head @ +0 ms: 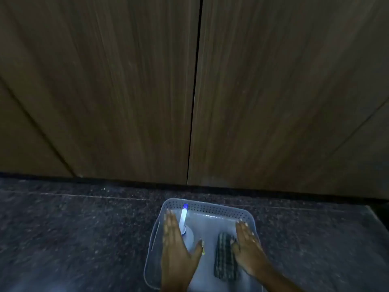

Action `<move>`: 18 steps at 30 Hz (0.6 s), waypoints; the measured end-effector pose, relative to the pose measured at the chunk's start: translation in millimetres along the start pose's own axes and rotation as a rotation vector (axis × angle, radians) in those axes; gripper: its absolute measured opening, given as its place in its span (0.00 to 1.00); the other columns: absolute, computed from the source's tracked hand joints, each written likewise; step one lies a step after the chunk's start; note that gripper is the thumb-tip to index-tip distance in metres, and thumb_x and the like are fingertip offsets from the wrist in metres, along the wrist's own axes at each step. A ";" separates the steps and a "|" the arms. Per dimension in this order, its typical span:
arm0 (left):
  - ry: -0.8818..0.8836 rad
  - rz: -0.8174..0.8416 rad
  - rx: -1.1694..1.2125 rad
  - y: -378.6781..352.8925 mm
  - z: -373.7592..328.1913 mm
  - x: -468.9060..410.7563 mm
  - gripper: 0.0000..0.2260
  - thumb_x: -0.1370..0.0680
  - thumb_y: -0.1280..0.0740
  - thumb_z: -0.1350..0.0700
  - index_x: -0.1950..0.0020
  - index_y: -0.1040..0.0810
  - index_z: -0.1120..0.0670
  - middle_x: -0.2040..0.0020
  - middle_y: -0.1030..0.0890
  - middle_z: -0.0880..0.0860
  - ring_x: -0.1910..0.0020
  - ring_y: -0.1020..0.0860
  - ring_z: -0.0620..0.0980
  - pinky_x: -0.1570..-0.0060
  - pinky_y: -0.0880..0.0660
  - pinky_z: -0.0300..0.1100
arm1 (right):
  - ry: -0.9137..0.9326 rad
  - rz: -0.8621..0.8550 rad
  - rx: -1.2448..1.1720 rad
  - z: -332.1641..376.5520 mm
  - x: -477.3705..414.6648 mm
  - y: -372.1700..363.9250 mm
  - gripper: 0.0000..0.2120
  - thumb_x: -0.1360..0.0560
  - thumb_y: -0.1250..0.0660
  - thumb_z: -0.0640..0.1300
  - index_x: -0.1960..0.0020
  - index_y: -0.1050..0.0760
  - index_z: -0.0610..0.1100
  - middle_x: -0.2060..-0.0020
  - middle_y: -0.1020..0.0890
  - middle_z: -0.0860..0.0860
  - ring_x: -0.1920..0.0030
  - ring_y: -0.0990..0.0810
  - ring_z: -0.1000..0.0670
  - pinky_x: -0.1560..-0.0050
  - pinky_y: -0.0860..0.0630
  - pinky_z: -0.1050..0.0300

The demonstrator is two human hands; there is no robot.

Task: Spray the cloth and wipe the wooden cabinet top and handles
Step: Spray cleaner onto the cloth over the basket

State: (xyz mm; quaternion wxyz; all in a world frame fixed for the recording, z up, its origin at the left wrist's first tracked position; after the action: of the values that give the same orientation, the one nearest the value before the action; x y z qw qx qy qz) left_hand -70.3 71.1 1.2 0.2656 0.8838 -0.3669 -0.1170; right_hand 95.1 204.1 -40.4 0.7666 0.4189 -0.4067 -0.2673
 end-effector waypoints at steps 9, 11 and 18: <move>0.045 0.084 0.173 -42.7 88.6 -20.1 0.43 0.33 0.23 0.58 0.25 0.45 0.54 0.24 0.40 0.54 0.25 0.41 0.56 0.27 0.43 0.58 | -0.396 0.090 -0.204 -61.2 -29.8 -93.1 0.39 0.32 0.30 0.59 0.31 0.44 0.41 0.36 0.38 0.40 0.35 0.32 0.39 0.37 0.31 0.51; 0.098 0.099 0.212 -50.0 98.8 -29.1 0.44 0.35 0.21 0.59 0.25 0.42 0.55 0.26 0.36 0.55 0.27 0.38 0.57 0.29 0.39 0.58 | -0.443 0.065 -0.266 -66.3 -33.0 -98.5 0.40 0.35 0.27 0.60 0.35 0.41 0.41 0.38 0.37 0.40 0.37 0.33 0.37 0.38 0.31 0.49; -0.053 0.083 0.354 -43.4 77.7 -51.1 0.42 0.33 0.24 0.66 0.29 0.43 0.43 0.32 0.36 0.37 0.37 0.35 0.25 0.44 0.37 0.19 | -0.344 0.030 -0.178 -53.9 -42.5 -108.3 0.52 0.35 0.29 0.63 0.27 0.52 0.35 0.35 0.43 0.38 0.36 0.35 0.38 0.35 0.34 0.56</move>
State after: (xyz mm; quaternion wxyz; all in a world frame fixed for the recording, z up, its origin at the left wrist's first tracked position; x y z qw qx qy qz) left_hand -112.0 103.1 -86.9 0.1010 0.8974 -0.4249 -0.0627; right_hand 110.9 204.1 -167.6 0.7235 0.2915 -0.5127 -0.3587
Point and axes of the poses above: each hand's wrist, its own x-axis away from the middle knuckle, its own y-axis out of the back of the hand, z = x × y, the point moved 10 cm from there along -x, towards the middle knuckle
